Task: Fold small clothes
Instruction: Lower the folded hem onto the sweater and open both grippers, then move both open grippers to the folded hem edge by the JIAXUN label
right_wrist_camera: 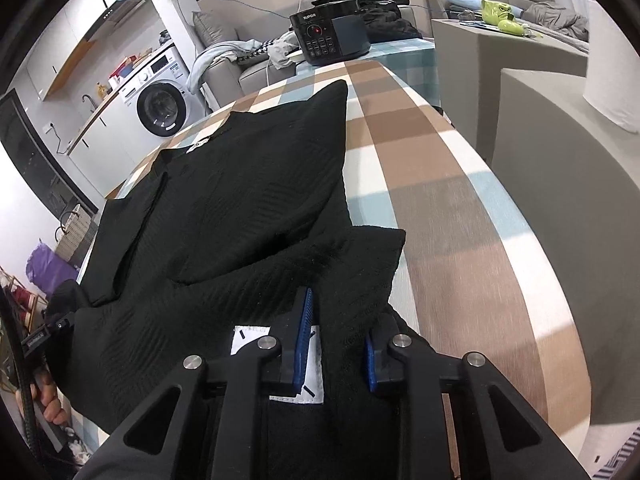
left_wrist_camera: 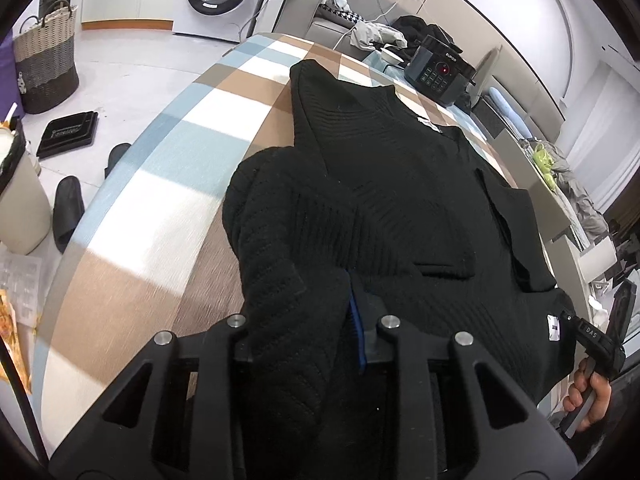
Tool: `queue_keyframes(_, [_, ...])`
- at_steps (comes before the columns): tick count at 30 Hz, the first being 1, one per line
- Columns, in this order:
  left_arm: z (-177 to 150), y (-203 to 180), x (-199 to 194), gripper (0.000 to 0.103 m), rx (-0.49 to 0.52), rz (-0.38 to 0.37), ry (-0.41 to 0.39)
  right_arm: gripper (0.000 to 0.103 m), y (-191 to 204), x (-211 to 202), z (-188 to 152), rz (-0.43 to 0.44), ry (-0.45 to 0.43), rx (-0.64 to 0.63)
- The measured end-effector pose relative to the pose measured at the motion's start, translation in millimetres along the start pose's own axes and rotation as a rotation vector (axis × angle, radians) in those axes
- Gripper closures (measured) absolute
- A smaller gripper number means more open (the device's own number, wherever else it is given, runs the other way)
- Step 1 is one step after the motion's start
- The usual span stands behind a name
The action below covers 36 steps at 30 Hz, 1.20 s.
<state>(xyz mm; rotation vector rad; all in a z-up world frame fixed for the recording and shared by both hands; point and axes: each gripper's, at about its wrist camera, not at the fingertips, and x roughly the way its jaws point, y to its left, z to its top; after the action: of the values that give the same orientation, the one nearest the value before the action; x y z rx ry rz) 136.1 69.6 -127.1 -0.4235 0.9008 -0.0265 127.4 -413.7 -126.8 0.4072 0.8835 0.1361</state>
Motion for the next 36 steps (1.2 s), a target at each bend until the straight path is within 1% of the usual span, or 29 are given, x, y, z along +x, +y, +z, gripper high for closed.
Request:
queue_keyframes(1, [-3,2,-3,0.077,-0.002,0.002,-0.002,0.081,-2,-2,-2,0.003,-0.005,0.009])
queue_keyframes(2, [-4,3,-7,0.074,-0.009,0.005,-0.005,0.079,-5,-3,-1,0.006,-0.011,0.023])
queue_keyframes(3, [-5,5,-9,0.074,-0.018,0.006,-0.006,0.077,-8,-5,0,0.007,-0.017,0.046])
queue_keyframes(4, [-4,6,-14,0.07,-0.031,0.012,-0.007,0.073,-12,-9,1,0.017,-0.023,0.074])
queue_keyframes(5, [-4,7,-19,0.064,-0.039,0.019,-0.009,0.068,-15,-15,1,0.032,-0.03,0.089])
queue_keyframes(6, [-4,8,-25,0.061,-0.044,0.023,-0.016,0.067,-18,-23,1,0.049,-0.047,0.098])
queue_keyframes(7, [-3,10,-32,0.056,-0.047,0.022,-0.027,0.063,-19,-31,1,0.05,-0.068,0.1])
queue_keyframes(8, [-3,11,-41,0.05,-0.049,0.017,-0.046,0.062,-20,-40,-1,0.049,-0.082,0.098])
queue_keyframes(10, [-6,14,-56,0.045,-0.043,0.013,-0.072,0.062,-23,-53,-5,0.064,-0.092,0.097])
queue_keyframes(11, [-7,14,-64,0.044,-0.037,0.017,-0.081,0.062,-25,-57,-8,0.075,-0.087,0.098])
queue_keyframes(14, [-13,18,-77,0.044,-0.036,0.031,-0.085,0.062,-29,-64,-18,0.067,-0.067,0.098])
queue_keyframes(19, [-29,28,-88,0.044,-0.057,0.047,-0.058,0.061,-42,-77,-37,0.056,-0.048,0.111])
queue_keyframes(21, [-35,30,-90,0.044,-0.061,0.056,-0.051,0.053,-48,-80,-41,0.053,-0.034,0.117])
queue_keyframes(22, [-38,32,-92,0.044,-0.064,0.062,-0.048,0.049,-51,-80,-42,0.07,-0.029,0.125])
queue_keyframes(25, [-44,34,-91,0.04,-0.062,0.072,-0.024,0.049,-56,-75,-47,0.083,-0.014,0.139])
queue_keyframes(30, [-52,31,-82,0.04,-0.035,0.089,0.02,0.049,-48,-66,-54,0.104,0.011,0.109])
queue_keyframes(31, [-53,30,-80,0.04,-0.026,0.088,0.022,0.051,-45,-65,-55,0.102,0.01,0.094])
queue_keyframes(32, [-55,29,-79,0.04,-0.019,0.089,0.022,0.058,-43,-64,-55,0.1,0.005,0.082])
queue_keyframes(34, [-55,28,-78,0.041,-0.019,0.081,0.021,0.066,-37,-64,-55,0.094,0.002,0.056])
queue_keyframes(36, [-55,27,-80,0.048,-0.02,0.066,0.01,0.069,-34,-66,-55,0.106,-0.005,0.04])
